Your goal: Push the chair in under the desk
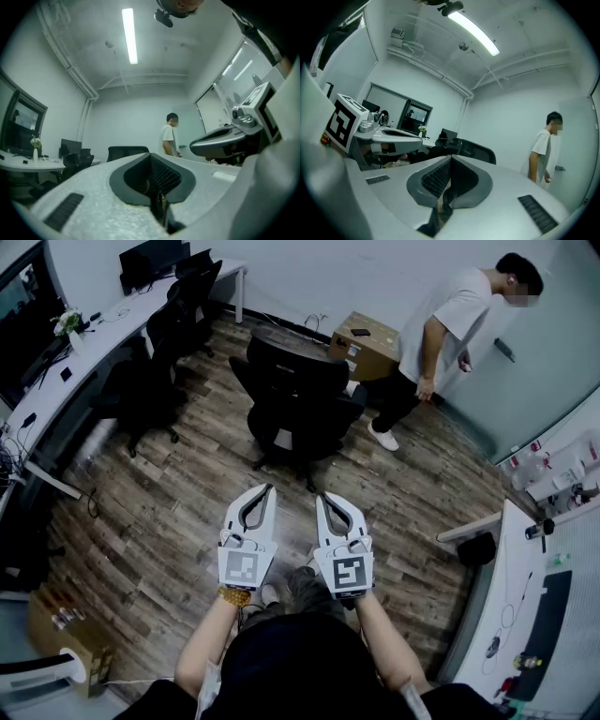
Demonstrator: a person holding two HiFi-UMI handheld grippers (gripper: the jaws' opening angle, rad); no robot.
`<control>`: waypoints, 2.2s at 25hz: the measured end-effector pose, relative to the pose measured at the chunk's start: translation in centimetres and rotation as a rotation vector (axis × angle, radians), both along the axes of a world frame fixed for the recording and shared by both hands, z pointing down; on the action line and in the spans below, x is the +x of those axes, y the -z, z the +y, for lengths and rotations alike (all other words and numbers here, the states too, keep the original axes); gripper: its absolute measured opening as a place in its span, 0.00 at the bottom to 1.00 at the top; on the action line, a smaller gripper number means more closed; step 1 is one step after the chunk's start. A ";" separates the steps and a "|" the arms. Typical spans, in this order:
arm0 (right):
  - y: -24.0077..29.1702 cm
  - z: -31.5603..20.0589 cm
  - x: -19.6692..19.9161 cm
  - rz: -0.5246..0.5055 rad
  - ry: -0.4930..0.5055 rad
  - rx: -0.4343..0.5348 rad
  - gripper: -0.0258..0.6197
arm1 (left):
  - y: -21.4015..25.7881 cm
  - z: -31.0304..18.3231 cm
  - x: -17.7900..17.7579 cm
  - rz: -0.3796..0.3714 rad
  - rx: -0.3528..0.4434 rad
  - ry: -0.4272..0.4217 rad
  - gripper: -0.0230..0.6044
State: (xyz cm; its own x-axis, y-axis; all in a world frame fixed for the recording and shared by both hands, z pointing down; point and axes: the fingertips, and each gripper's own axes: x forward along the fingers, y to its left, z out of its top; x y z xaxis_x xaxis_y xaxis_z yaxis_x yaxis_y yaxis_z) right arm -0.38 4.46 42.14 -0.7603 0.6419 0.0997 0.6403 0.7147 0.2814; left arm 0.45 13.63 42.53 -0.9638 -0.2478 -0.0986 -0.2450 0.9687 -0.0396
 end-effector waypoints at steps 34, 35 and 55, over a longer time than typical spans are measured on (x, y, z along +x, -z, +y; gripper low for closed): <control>-5.0 1.4 -21.3 0.137 0.062 0.096 0.13 | -4.0 2.5 -20.7 0.084 -0.129 -0.017 0.05; -5.1 1.4 -22.1 0.139 0.062 0.092 0.13 | -4.1 2.6 -21.4 0.088 -0.134 -0.014 0.05; -9.2 0.6 -33.2 0.206 -0.019 0.260 0.16 | -7.6 12.9 -30.4 0.123 -0.160 0.048 0.05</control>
